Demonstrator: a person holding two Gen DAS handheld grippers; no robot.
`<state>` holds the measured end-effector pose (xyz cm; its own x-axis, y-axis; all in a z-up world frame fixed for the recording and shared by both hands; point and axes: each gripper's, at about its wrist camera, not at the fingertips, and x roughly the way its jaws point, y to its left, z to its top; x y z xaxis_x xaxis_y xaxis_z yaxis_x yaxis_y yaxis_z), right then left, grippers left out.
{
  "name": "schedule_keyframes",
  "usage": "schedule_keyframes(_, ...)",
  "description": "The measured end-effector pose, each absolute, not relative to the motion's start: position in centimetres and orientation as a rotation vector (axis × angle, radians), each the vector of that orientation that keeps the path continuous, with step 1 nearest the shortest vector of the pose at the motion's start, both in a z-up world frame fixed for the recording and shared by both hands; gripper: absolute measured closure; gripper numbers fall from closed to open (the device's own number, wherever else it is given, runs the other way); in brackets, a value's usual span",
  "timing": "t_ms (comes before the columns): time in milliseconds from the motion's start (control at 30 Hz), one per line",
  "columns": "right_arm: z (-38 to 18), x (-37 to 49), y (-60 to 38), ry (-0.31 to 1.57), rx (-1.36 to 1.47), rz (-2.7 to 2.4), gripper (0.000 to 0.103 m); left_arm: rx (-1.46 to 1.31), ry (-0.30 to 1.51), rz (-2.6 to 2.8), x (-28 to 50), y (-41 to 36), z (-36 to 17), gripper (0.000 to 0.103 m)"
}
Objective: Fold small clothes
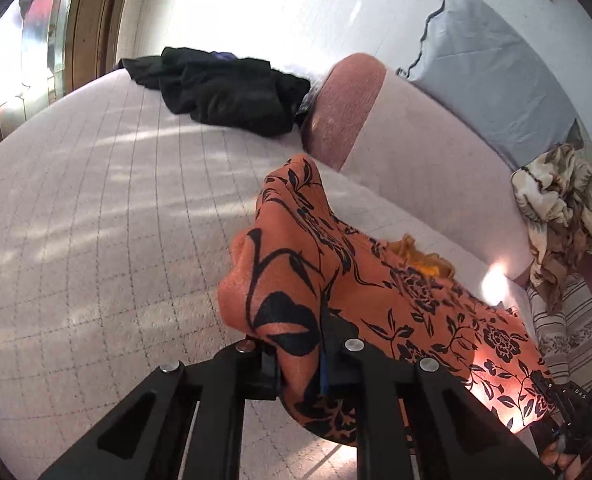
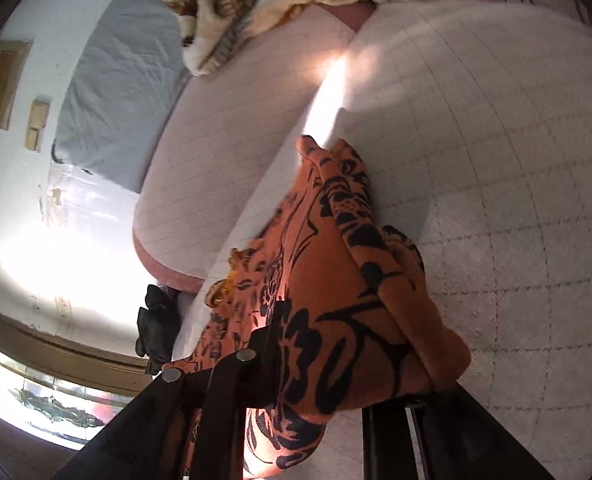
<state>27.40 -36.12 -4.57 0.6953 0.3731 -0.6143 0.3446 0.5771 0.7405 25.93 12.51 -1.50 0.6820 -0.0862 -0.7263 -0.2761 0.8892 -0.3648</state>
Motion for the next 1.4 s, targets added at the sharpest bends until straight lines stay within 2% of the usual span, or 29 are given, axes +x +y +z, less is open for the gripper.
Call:
schedule_keyframes(167, 0.9, 22.8, -35.6, 0.791, 0.957, 0.075, 0.087, -0.485, 0.783, 0.077, 19.0, 11.9, 2.7, 0.09)
schedule_keyframes(267, 0.3, 17.0, -35.8, 0.838, 0.962, 0.068, 0.087, -0.483, 0.851, 0.085, 14.1, 11.1, 0.6, 0.088)
schedule_keyframes(300, -0.8, 14.8, -36.0, 0.867, 0.966, 0.05, 0.083, -0.473, 0.887, 0.094, 12.7, 11.1, -1.1, 0.082)
schedule_keyframes(333, -2.2, 12.6, -36.4, 0.901, 0.975, 0.022, 0.08, -0.466, 0.94, 0.113, 11.6, 11.1, -3.2, 0.08)
schedule_keyframes(367, -3.9, 10.6, -36.8, 0.939, 0.975, -0.015, 0.075, -0.475, 1.01, 0.138, 10.9, 11.6, -5.7, 0.079)
schedule_keyframes(400, -5.8, 9.2, -37.2, 0.998, 0.949, -0.061, 0.051, -0.496, 1.065, 0.165, 10.5, 12.5, -7.9, 0.071)
schedule_keyframes(433, -7.8, 8.0, -37.7, 1.068, 0.944, -0.1, 0.041, -0.552, 1.051, 0.135, 10.0, 13.6, -8.9, 0.068)
schedule_keyframes(467, -8.4, 6.7, -38.4, 1.022, 0.992, -0.054, 0.041, -0.574, 1.033, 0.108, 9.7, 14.3, -8.5, 0.068)
schedule_keyframes(533, -6.7, 5.6, -39.3, 1.028, 0.923, -0.088, 0.039, -0.512, 1.026, 0.156, 9.6, 15.0, -6.7, 0.058)
schedule_keyframes(567, -5.4, 5.3, -39.8, 1.004, 0.875, -0.119, 0.039, -0.478, 0.975, 0.195, 9.3, 15.5, -5.4, 0.058)
schedule_keyframes(633, -3.0, 5.0, -41.0, 0.944, 0.839, -0.121, 0.039, -0.435, 0.892, 0.244, 8.7, 16.3, -3.1, 0.05)
schedule_keyframes(800, 0.9, 8.5, -40.5, 0.901, 0.755, 0.026, 0.038, -0.39, 0.849, 0.183, 9.5, 15.2, -1.2, 0.05)
schedule_keyframes(1000, -2.2, 18.5, -34.5, 1.121, 0.781, 0.327, 0.031, -0.316, 0.871, 0.038, 12.4, 9.8, -2.3, 0.05)
schedule_keyframes(1100, -6.2, 23.2, -33.2, 1.228, 0.795, 0.42, 0.031, -0.284, 0.885, -0.006, 14.2, 8.4, -3.9, 0.045)
schedule_keyframes(1133, -7.2, 24.5, -34.3, 1.222, 0.755, 0.358, 0.035, -0.264, 0.909, 0.003, 14.9, 8.2, -4.7, 0.044)
schedule_keyframes(1167, -8.5, 25.5, -36.7, 1.186, 0.805, 0.278, 0.043, -0.248, 0.941, 0.018, 15.6, 8.2, -5.6, 0.044)
schedule_keyframes(1200, -9.9, 25.9, -39.7, 1.146, 0.951, 0.204, 0.063, -0.243, 0.969, 0.026, 16.1, 8.3, -6.4, 0.044)
schedule_keyframes(1233, -10.3, 25.6, -42.1, 1.104, 1.036, 0.104, 0.063, -0.241, 0.977, 0.034, 16.3, 8.6, -6.8, 0.044)
schedule_keyframes(1267, -9.6, 25.4, -43.2, 1.067, 1.007, 0.045, 0.062, -0.243, 0.97, 0.039, 16.3, 8.9, -6.8, 0.044)
schedule_keyframes(1300, -8.5, 25.4, -43.2, 1.055, 0.946, 0.034, 0.055, -0.253, 0.959, 0.038, 16.2, 9.2, -6.6, 0.044)
schedule_keyframes(1333, -7.5, 25.2, -42.8, 1.048, 0.936, 0.069, 0.038, -0.263, 0.95, 0.038, 16.0, 9.5, -6.4, 0.044)
schedule_keyframes(1400, -5.3, 24.5, -40.8, 1.019, 0.914, 0.174, 0.032, -0.273, 0.933, 0.051, 15.6, 9.9, -5.9, 0.044)
